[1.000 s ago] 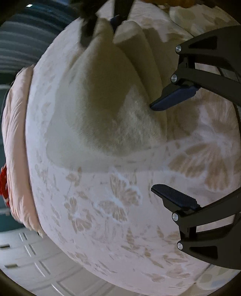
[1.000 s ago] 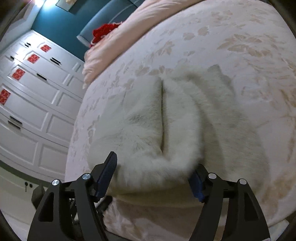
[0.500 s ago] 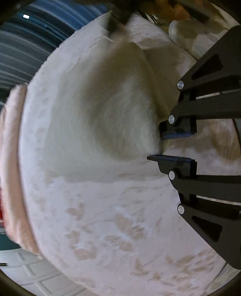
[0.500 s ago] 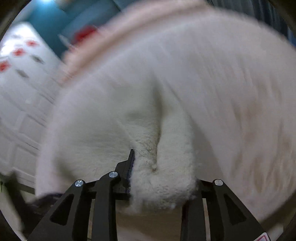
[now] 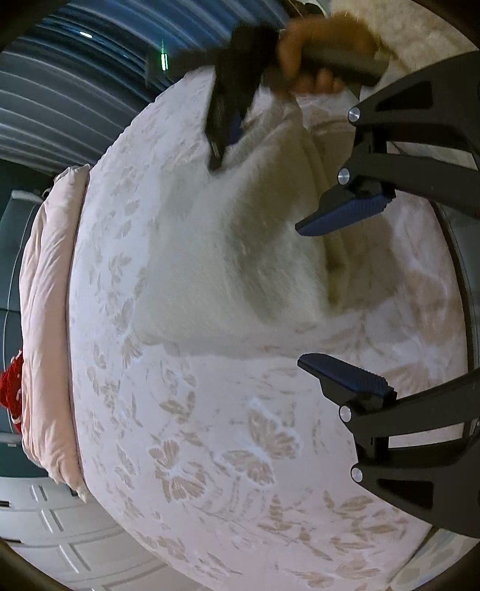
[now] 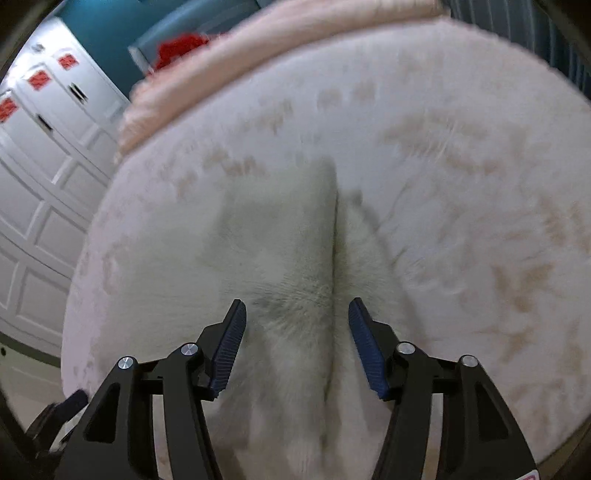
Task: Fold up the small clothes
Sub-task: 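Fold the hem up toward the collar and open both grippers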
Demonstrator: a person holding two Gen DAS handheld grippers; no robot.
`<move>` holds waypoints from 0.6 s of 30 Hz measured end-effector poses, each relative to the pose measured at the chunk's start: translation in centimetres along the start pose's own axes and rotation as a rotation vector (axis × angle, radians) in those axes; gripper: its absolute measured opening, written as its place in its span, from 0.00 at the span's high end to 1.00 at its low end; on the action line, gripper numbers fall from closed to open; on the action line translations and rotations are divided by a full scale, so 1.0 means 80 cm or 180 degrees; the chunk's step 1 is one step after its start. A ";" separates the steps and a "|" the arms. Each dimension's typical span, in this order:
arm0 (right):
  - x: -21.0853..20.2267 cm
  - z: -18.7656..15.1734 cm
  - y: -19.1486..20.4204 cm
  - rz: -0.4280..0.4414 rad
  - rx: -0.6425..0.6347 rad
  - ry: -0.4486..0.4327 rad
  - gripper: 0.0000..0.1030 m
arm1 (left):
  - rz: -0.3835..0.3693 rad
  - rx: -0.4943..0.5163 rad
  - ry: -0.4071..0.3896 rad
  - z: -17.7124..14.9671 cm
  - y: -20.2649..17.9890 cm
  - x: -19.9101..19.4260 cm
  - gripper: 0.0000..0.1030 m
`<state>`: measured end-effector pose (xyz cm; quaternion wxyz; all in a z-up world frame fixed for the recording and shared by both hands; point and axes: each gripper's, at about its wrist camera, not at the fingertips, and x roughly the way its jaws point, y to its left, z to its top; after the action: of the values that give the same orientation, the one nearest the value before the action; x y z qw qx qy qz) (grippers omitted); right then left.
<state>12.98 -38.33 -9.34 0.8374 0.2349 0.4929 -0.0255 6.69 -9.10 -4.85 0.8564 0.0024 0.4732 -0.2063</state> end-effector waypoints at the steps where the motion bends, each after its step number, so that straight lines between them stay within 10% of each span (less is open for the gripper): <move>1: 0.004 0.002 0.004 0.0020 -0.0041 0.0000 0.92 | -0.0069 -0.0045 -0.0011 0.006 -0.001 -0.004 0.38; 7: -0.105 0.022 0.009 0.0380 -0.0119 -0.0860 0.92 | -0.0210 -0.0171 -0.0246 0.039 -0.001 -0.030 0.26; 11: 0.010 0.004 -0.038 -0.0394 -0.0259 0.0018 0.89 | 0.0048 -0.0160 -0.0058 0.042 0.004 0.002 0.26; 18: -0.121 -0.020 0.038 -0.0103 -0.0480 -0.0844 0.82 | 0.0191 -0.0240 0.0168 0.007 0.035 0.016 0.26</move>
<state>7.60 -36.78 -0.77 0.9099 0.1580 0.3822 -0.0327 8.72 -7.05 -6.10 0.8490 -0.0102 0.5028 -0.1623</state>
